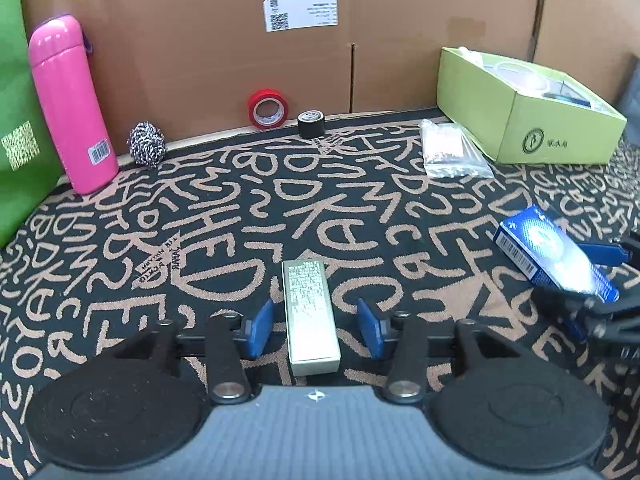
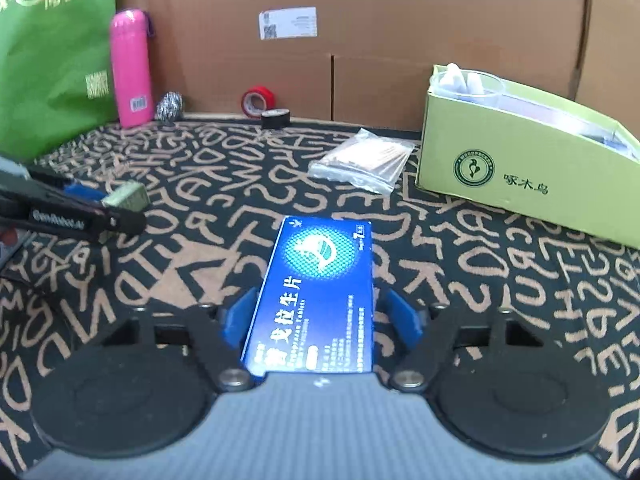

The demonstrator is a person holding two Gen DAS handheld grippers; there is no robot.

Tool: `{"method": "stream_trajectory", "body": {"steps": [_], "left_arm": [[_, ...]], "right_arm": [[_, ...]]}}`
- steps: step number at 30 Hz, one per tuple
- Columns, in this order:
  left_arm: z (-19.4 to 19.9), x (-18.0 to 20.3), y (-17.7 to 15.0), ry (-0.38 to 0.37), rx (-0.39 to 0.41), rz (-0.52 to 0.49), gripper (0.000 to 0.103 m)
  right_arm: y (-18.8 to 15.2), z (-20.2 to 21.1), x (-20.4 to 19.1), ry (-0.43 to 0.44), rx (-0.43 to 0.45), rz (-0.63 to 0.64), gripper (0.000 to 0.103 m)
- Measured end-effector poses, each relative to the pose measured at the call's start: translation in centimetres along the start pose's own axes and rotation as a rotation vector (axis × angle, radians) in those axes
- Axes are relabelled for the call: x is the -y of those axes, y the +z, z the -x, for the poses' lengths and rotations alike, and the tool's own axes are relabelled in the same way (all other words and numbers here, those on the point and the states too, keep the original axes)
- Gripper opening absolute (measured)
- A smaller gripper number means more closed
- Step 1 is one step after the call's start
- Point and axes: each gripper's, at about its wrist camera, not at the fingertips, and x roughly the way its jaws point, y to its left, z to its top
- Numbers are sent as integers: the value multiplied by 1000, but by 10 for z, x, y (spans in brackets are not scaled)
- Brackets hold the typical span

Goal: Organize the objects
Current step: 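Carry the blue medicine box and grey-green box into the shoebox and release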

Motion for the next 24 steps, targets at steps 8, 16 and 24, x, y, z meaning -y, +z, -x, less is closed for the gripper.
{"method": "stream_trajectory", "body": {"steps": [8,16,24], "left_arm": [[9,29,19,-120,4,-28,24],[39,89,94,-295,183,-52,24],[16,171,171,-366,281,-56,24]], "right_arm": [[-1,32,22,39,130,-96,55],[37,98,98,-62,416,-245,55],[76,75,174,-293,428,-261,55]]}}
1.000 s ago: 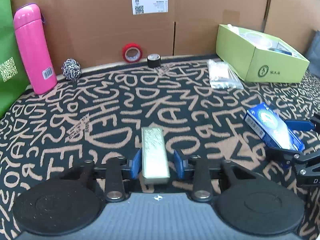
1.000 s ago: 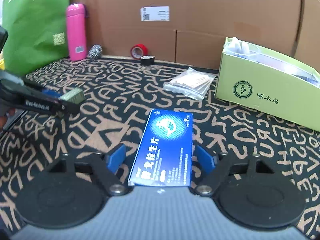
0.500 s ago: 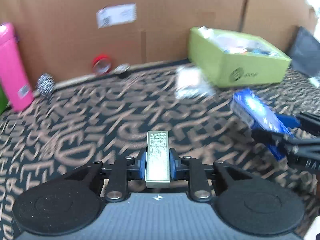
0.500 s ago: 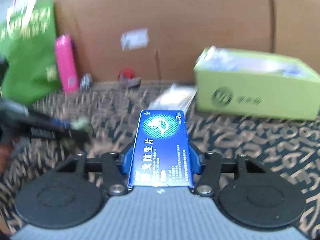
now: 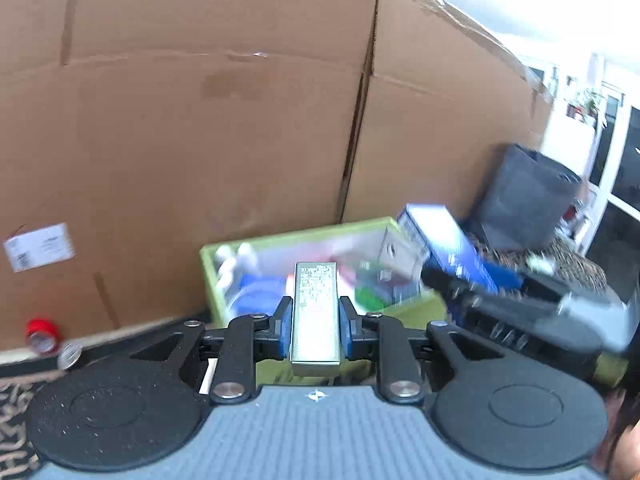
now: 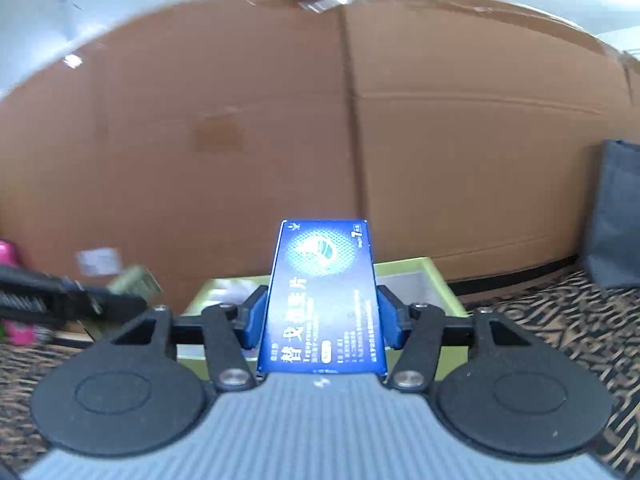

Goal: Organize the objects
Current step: 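Carry the blue medicine box and grey-green box into the shoebox and release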

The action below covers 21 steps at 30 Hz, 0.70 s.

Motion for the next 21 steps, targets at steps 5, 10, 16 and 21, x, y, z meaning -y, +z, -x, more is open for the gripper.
{"method": "stream_trajectory", "body": {"steps": [5,10,16,21], "left_arm": [[-70,8,24,33,-28,41,24],[-104,10,25,58,-60,16,23],[-102,-3,14,35,-13,64,88],[-75,-1,1,59,39,17,88]], "right_arm": [[2,-62,34,-77,-69,-42,55],[5,-93,49,-60,-78,-73,55],[-13,-122,46,-91,-142,6,84],[-33,-100,49,-76,-78,0,93]]}}
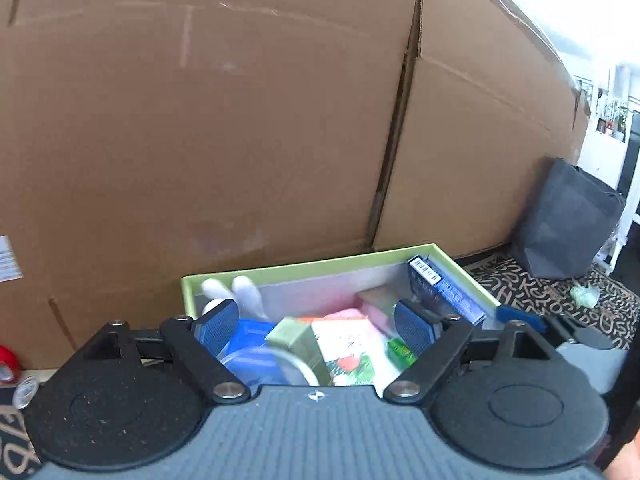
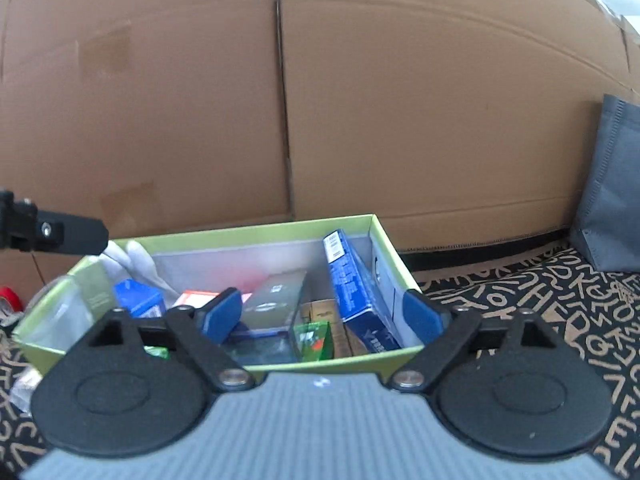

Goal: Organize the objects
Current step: 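Carry the blue medicine box and grey-green box into the shoebox and release, then reach the right tool to the clear plastic bag and grasp it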

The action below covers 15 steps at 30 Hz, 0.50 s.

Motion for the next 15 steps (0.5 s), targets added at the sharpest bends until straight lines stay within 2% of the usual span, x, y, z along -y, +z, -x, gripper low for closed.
{"method": "stream_trajectory", "body": {"steps": [3,5,8,11,15], "left_arm": [[18,-2,-3,13,12,-24,88],[33,-11,-7,24,26,-6,89],[60,-28,-15,37,39,46,91],[83,-43,-28,76,38,74,92],[107,-65,-53,157,20,68,92]], "right_arm": [[8,12,-5,-2,18,-14,99],[14,26,-11,8,53,-14,103],[27,48,-18,47,102,0,103],[29,67,-35,108,131,20,103],[22,89,-68,202,108,68,103]]}}
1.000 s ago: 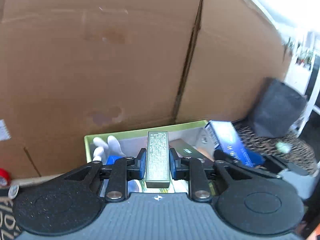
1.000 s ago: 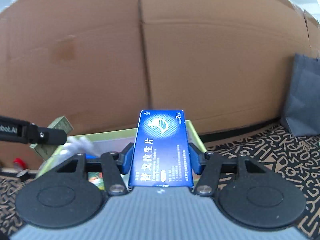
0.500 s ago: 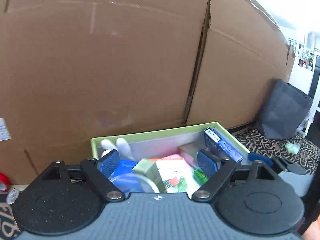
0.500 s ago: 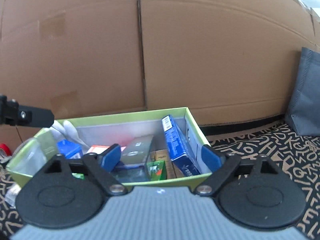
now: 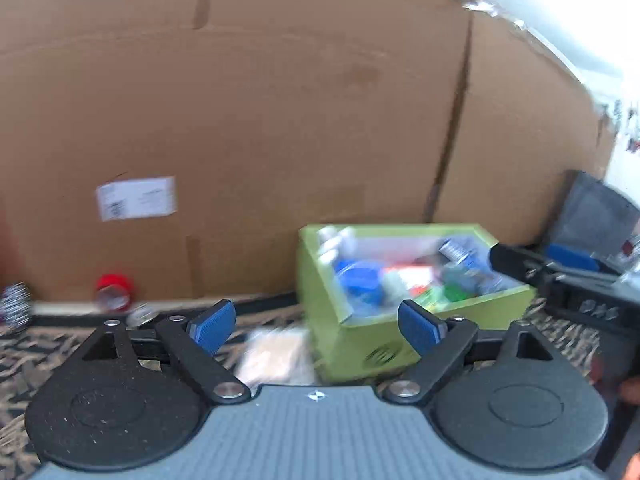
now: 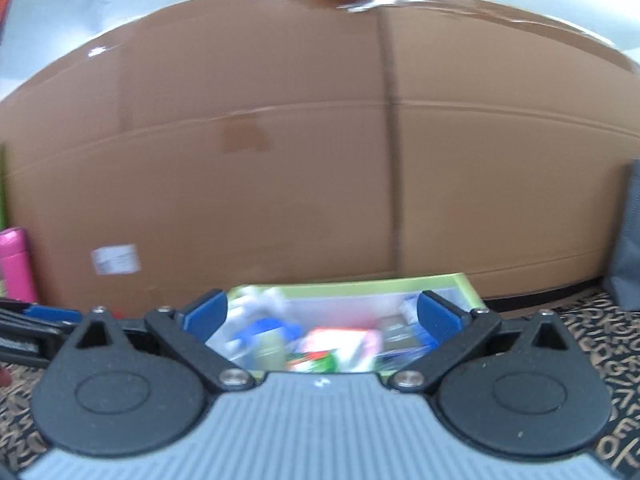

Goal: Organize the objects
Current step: 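Reach the right tool to the clear plastic bag and grasp it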

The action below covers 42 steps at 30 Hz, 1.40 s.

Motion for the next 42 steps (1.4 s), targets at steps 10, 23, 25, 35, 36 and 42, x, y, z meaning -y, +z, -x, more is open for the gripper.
{"method": "stream_trajectory", "body": {"steps": [10,23,25,35,36,42], "left_arm": [[15,-99,-51,205,-151,95,92],[-12,-150,-28,273,-89,130,92],[-30,-152,-21,268,-89,120,92],[-129,-145,-7,262,-159,24,67],[-135,-145,-8,255,-180,14,61],[-114,-143,-24,187,-196,-26,31]], "right_arm": [[-61,-3,-117,224,-269,106,98],[-95,-99,-182,-104,-423,-1,73],[-98,-98,-184,-87,-415,24,43],[-108,-45,-176,151,-437,94,30],[-108,-44,-175,159,-440,92,29],[-111,-27,-171,249,-439,153,29]]}}
